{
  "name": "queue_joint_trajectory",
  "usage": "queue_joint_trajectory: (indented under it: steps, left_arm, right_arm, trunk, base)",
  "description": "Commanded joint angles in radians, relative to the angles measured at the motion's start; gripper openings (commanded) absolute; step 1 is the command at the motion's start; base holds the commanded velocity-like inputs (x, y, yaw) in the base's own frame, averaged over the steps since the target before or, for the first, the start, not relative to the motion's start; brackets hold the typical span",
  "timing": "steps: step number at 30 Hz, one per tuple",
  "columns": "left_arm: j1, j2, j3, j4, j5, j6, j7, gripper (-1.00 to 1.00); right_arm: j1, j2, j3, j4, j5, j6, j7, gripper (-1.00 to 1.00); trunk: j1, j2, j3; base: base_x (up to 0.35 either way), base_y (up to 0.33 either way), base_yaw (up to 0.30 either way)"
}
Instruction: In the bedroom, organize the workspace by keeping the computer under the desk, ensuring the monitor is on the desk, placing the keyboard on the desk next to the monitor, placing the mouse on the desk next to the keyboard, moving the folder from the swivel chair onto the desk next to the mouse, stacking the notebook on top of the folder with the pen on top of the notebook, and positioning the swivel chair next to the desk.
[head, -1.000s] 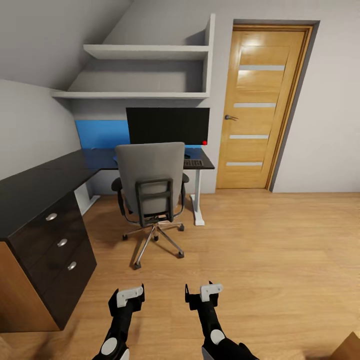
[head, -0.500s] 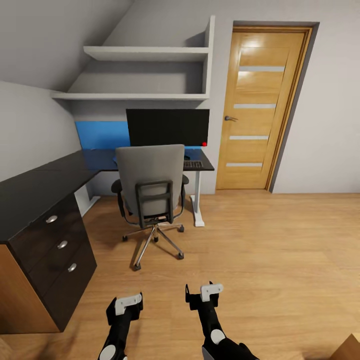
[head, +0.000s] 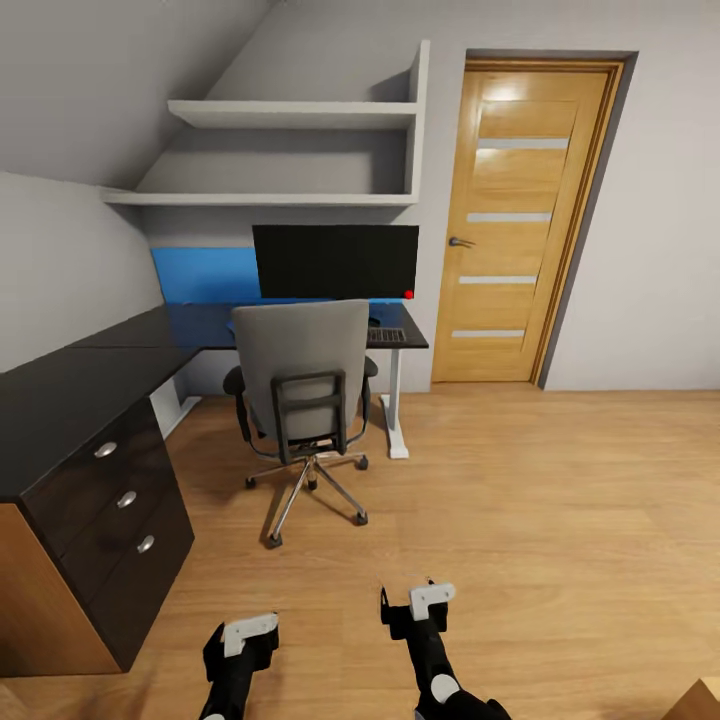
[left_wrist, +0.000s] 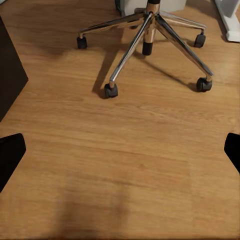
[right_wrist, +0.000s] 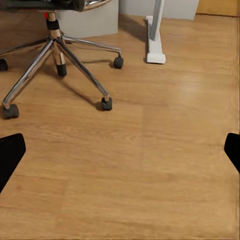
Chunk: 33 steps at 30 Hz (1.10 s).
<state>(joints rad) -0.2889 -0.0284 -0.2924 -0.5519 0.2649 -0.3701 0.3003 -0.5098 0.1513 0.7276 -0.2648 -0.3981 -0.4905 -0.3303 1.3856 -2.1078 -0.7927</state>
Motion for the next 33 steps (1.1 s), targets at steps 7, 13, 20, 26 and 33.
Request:
queue_joint_trajectory:
  steps: [7, 13, 20, 26, 33]
  left_arm:
    - [-0.001, 0.002, -0.006, 0.054, 0.012, -0.005, 0.008, 1.00]
    - [-0.001, 0.002, -0.005, 0.104, 0.054, -0.006, 0.008, 1.00]
    - [-0.001, 0.002, -0.005, 0.128, 0.143, -0.006, 0.003, 1.00]
    - [-0.001, 0.001, -0.007, 0.167, 0.170, -0.007, -0.001, 1.00]
    - [-0.001, -0.003, -0.010, 0.230, 0.178, -0.028, -0.003, 1.00]
  right_arm:
    - [0.002, -0.002, 0.008, 0.107, -0.007, -0.037, -0.006, 1.00]
    - [0.004, -0.002, 0.009, 0.180, -0.007, -0.073, 0.004, 1.00]
    - [0.006, -0.001, 0.009, 0.228, -0.007, -0.106, 0.032, 1.00]
    - [0.011, -0.001, 0.009, 0.240, -0.007, -0.114, 0.044, 1.00]
    - [0.021, -0.002, 0.009, 0.250, -0.007, -0.116, 0.047, 1.00]
  trunk:
    - [-0.027, 0.049, 0.021]
    - [-0.050, 0.091, 0.040]
    - [-0.077, 0.140, 0.062]
    - [-0.100, 0.182, 0.081]
    - [-0.127, 0.231, 0.103]
  base:
    - [0.000, 0.000, 0.000]
    - [0.000, 0.000, 0.000]
    - [0.000, 0.000, 0.000]
    - [0.000, 0.000, 0.000]
    - [0.000, 0.000, 0.000]
